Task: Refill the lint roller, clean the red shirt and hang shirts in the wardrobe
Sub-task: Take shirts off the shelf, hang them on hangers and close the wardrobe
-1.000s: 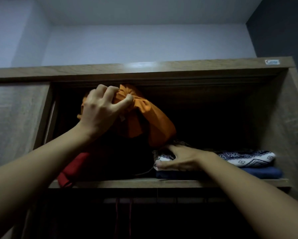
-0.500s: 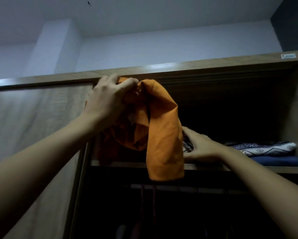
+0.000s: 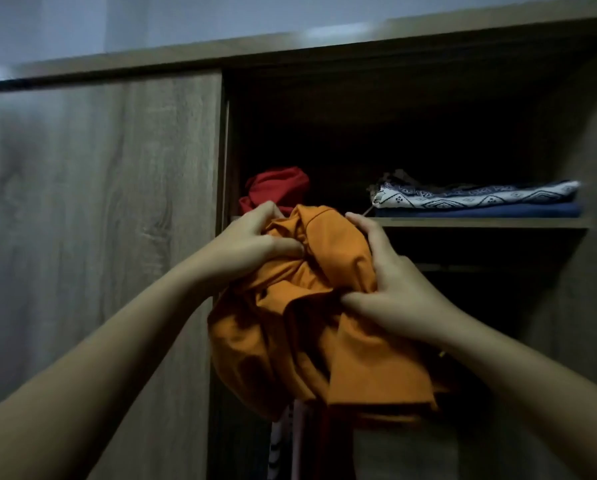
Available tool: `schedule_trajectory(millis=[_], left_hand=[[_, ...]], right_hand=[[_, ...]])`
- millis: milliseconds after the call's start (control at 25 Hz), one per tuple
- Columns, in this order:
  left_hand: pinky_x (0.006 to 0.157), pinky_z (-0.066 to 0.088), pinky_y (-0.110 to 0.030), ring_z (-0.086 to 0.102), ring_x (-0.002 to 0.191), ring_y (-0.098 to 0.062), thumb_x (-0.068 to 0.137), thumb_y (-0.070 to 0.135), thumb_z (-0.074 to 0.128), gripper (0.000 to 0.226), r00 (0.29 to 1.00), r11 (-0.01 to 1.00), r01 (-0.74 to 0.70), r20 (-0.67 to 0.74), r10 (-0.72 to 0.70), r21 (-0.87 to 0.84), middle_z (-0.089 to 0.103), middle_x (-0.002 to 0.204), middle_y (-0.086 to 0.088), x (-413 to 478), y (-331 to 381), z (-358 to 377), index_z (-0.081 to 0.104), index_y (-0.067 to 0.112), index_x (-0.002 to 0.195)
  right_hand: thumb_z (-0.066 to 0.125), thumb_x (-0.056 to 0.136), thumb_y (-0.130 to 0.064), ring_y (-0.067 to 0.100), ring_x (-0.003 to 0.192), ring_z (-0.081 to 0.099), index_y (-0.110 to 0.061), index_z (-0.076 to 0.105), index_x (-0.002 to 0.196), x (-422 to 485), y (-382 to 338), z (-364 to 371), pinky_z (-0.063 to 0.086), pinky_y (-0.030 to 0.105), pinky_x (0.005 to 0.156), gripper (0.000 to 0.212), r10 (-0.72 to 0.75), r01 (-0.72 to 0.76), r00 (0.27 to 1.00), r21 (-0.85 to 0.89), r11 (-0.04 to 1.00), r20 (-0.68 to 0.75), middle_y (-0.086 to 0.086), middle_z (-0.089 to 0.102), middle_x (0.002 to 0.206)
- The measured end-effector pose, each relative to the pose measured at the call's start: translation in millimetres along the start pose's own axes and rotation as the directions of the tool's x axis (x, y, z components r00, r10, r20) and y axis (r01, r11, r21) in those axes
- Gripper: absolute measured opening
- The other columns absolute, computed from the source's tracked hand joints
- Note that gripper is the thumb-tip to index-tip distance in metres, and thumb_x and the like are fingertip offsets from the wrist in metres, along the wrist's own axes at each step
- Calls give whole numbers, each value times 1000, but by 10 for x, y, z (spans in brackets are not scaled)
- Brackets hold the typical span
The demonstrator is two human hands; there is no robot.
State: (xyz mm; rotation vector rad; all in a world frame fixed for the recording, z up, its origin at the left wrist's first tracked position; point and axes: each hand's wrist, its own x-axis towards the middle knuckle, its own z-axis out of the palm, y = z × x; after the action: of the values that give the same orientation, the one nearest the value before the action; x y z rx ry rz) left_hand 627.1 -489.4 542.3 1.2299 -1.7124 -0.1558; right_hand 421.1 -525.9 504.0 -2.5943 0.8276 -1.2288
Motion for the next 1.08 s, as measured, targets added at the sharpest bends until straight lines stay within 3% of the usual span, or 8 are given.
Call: schedule_trajectory(millis=[200,320,440,520,600,720,880,1080], left_hand=[[72,51,-22,63,90,-11,87,23,59,26,944,959,182,313,-109,-215,59,104,1,-514,-365,-217,57,19,112],[90,49,-38,51,114,-16,89,56,41,49,949,909,237,284,-140,-344,44,128,8,-919,-524,-170,33,42,135],[94,42,-35,39,126,-7,62,82,48,68,981,828,104,195,6,-551,32,137,25,-1341,-609,11,16,73,121],[99,32,-26,16,133,5,49,75,66,91,971,938,-114,165,176,-328,4,144,37,-1558,-664,195,10,77,120],[102,28,-23,16,133,7,58,60,67,79,962,955,-260,47,269,-141,6,150,27,-1632,-698,324,24,69,124],[91,48,-30,58,104,3,79,42,56,28,970,905,-232,-149,190,-356,63,109,25,-1535,-705,219,57,55,104],[80,51,-27,59,87,0,93,35,49,15,974,954,-225,-72,215,-197,61,94,11,-1417,-546,93,52,37,107],[80,50,-27,58,86,-3,98,31,40,16,984,937,-126,-164,75,-325,58,96,11,-1471,-536,272,50,29,110]], right_hand=[[57,86,-8,12,93,61,-27,59,109,-2,-232,175,48,22,78,30,199,-224,973,278,934,115,-7,64,96],[51,90,-18,9,87,62,-24,64,105,-83,-452,403,45,19,71,20,340,-353,935,369,860,101,-8,65,90],[42,95,-23,7,77,57,-25,60,99,-216,-599,523,40,18,60,18,493,-467,868,419,779,52,-6,61,84],[39,96,-23,8,72,55,-24,59,96,-306,-662,563,40,19,56,20,572,-515,820,477,712,32,-4,59,82],[40,96,-20,9,72,54,-17,60,105,-384,-724,574,43,15,54,23,603,-515,798,518,683,-2,0,62,91],[45,93,-26,13,83,54,-22,45,122,-550,-687,475,44,21,64,29,517,-494,847,175,851,-126,4,60,109],[48,90,-30,14,84,54,-28,41,115,-836,-538,374,37,24,62,26,151,-226,972,-542,809,-179,-6,49,98],[47,95,-22,13,83,58,-23,64,102,-1013,-375,378,43,26,67,19,217,-263,963,-380,887,-158,-5,58,92]])
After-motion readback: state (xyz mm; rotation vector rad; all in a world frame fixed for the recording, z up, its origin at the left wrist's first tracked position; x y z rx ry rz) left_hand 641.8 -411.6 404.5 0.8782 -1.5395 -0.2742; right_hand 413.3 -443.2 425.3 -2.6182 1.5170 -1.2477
